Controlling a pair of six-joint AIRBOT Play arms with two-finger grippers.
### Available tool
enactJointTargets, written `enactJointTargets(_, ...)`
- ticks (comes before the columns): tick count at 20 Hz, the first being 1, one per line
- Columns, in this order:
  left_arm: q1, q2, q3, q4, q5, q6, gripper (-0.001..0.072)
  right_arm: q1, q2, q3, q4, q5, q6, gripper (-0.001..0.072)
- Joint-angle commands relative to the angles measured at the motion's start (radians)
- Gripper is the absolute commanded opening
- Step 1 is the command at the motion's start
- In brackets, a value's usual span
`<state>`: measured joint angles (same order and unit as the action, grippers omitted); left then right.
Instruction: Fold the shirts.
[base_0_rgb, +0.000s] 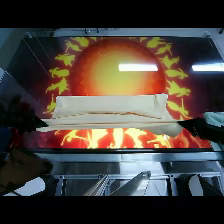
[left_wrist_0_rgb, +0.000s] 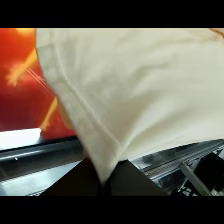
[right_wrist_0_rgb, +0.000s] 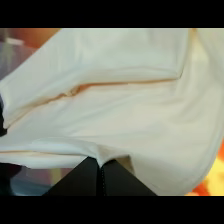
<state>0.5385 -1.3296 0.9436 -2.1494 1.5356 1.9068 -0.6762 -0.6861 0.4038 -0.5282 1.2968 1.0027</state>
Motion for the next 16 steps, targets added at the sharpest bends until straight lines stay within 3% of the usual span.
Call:
enactJointTargets(1,-0.097,-0.111,0.198,0.034,0.018,-0.009,0.0017,0.075,-0.15,0.004,0.195,-0.188,-0.191,0.002)
enactJointTargets(4,-0.175,-0.257,0.41,0.034,0.029,-0.034,0.0018,0.195,-0.37,0.048,0.389,-0.33,-0.396,0.002)
enactJointTargets(6,-0.193,-0.357,0.539,0.034,0.044,-0.062,0.0017,0.252,-0.529,0.135,0.451,-0.38,-0.469,0.002)
enactJointTargets(11,-0.197,-0.572,0.736,0.028,0.079,-0.095,0.0018,0.337,-0.831,0.349,0.453,-0.382,-0.48,0.002)
enactJointTargets(16,-0.216,-0.723,0.869,0.027,0.162,-0.121,0.0012,0.347,-0.889,0.377,0.421,-0.415,-0.48,0.0021)
